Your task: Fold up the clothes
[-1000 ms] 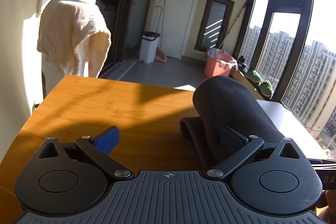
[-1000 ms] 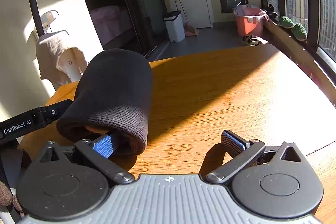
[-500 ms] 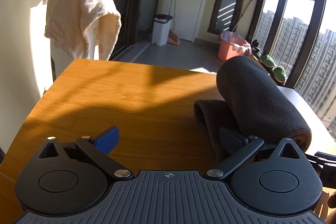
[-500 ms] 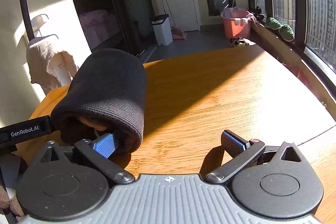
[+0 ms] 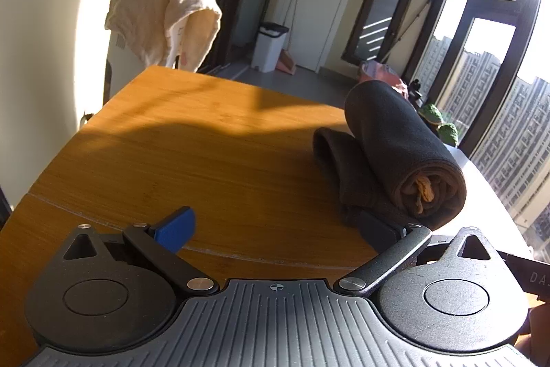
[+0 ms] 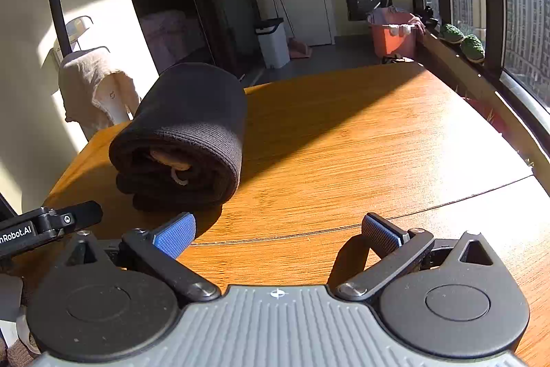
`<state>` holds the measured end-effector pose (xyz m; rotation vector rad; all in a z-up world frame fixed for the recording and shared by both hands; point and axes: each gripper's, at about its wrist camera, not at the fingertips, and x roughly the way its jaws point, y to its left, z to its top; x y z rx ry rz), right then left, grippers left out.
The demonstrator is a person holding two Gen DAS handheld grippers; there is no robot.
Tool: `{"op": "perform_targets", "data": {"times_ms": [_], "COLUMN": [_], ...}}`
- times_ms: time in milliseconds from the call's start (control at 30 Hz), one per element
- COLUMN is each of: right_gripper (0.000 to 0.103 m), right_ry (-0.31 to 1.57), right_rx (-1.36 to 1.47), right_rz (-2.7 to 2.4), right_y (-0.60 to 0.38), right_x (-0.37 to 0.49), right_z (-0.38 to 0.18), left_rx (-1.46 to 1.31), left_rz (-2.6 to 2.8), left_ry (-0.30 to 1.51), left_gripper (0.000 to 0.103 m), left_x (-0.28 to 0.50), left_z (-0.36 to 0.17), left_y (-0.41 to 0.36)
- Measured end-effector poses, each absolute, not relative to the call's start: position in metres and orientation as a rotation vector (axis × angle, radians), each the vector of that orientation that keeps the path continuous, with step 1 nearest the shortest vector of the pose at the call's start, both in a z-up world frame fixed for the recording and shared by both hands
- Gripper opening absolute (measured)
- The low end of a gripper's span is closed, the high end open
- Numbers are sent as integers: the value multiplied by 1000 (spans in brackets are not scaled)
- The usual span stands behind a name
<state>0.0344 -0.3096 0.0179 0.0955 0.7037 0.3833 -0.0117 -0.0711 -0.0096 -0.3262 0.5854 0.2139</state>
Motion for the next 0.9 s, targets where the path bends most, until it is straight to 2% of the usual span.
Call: {"op": "perform_targets", "data": {"times_ms": [367,900], "right_gripper": [103,103], "right_ry": [746,731], "right_rx": [-115,-104], "right_rz": [343,322], "right_y": [-308,-313], "right_x": [10,7], "right_z": [15,13], "left_rx": [-86,-103], "left_rz": [301,308], "left_ry": [729,725], "left_gripper": [103,103], "left_x": [-21,-23], "left_z": [-13,-14], "left_y": [-139,-137]}}
